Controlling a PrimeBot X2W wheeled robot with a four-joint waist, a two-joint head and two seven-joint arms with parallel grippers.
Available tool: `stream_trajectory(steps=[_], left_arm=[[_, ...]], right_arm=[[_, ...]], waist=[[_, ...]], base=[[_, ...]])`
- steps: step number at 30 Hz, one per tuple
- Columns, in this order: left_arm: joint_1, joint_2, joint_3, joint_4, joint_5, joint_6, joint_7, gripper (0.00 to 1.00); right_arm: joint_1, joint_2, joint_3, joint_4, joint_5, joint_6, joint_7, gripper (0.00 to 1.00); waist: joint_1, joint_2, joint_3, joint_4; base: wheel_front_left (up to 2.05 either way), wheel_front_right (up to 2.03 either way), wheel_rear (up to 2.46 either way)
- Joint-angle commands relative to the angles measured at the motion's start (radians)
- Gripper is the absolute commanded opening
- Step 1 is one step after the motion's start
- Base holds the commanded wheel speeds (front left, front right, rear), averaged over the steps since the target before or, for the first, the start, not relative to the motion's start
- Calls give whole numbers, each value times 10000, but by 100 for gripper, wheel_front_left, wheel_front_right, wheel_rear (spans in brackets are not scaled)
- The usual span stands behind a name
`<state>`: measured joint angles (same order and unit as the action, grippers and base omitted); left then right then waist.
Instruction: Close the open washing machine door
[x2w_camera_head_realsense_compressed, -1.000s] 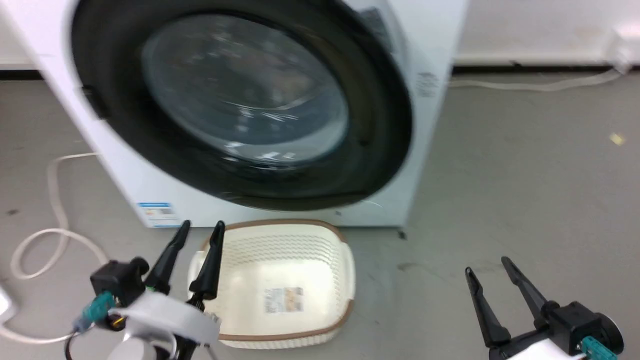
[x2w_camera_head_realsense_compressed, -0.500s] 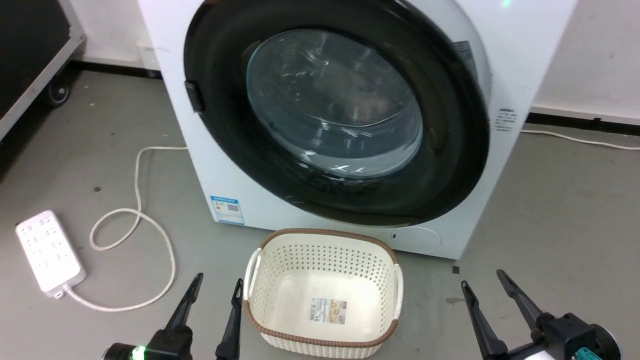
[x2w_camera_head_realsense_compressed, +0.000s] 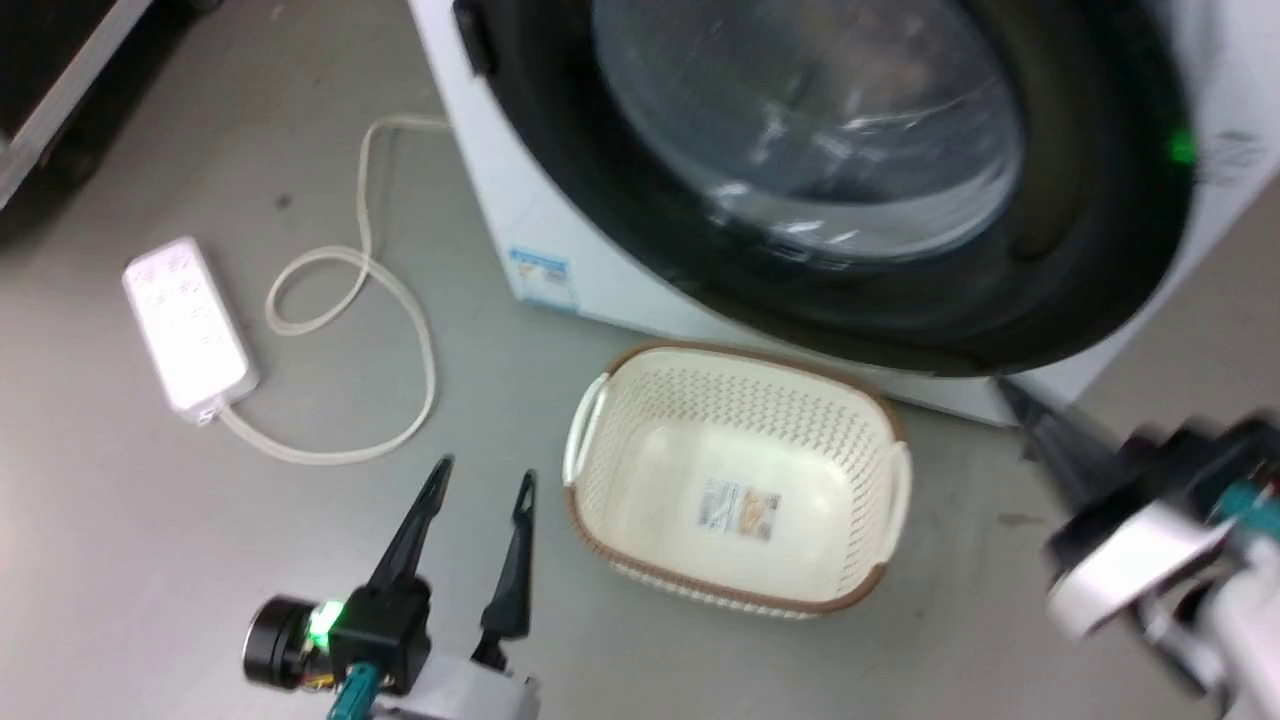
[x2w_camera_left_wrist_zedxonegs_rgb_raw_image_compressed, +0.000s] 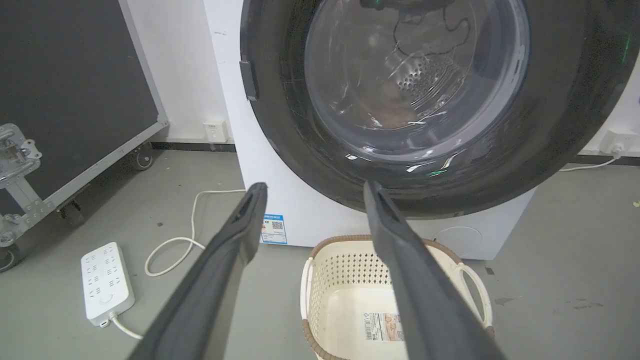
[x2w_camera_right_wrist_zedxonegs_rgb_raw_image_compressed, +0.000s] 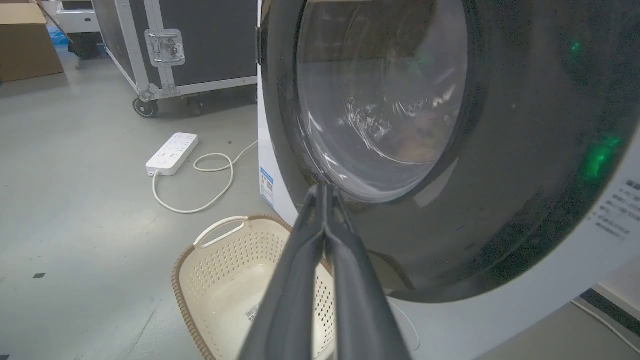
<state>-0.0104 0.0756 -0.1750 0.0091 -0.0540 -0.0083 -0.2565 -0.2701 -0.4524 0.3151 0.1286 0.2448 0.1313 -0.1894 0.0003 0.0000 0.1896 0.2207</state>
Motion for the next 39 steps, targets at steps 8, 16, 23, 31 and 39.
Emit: stream_trajectory(steps=[8,16,23,31,39], left_arm=[[-754,-194,-364,-320,20,130,-53,100],[-1057,-239,-689,-339,7,247,-53,100],[-1210,-249,-814,-368,-48,358,-53,100],[-1200,-252,-889,-343,-164,522,-53,100],[-1036,-253,-587,13,-272,442,-53,100]], right_arm=[[-2536,-1900,287,1104,1955,-6,685,0],[-4313,-2787,423,2686,2899,-6,1109,0],[-5941,-2800,-33,4368,3069,-6,1385,0],[-6571,-2125,-217,5728,2811,-6,903,0],[-5746,-1428,141,5909,2910,-6,58,100]], waist=[[-3,0,1367,1125],[-3,0,1838,1500],[-3,0,2004,1611],[-3,0,1749,1466],[-3,0,759,956]], base=[[0,0,0],[0,0,0],[0,0,0],[0,0,0],[0,0,0]])
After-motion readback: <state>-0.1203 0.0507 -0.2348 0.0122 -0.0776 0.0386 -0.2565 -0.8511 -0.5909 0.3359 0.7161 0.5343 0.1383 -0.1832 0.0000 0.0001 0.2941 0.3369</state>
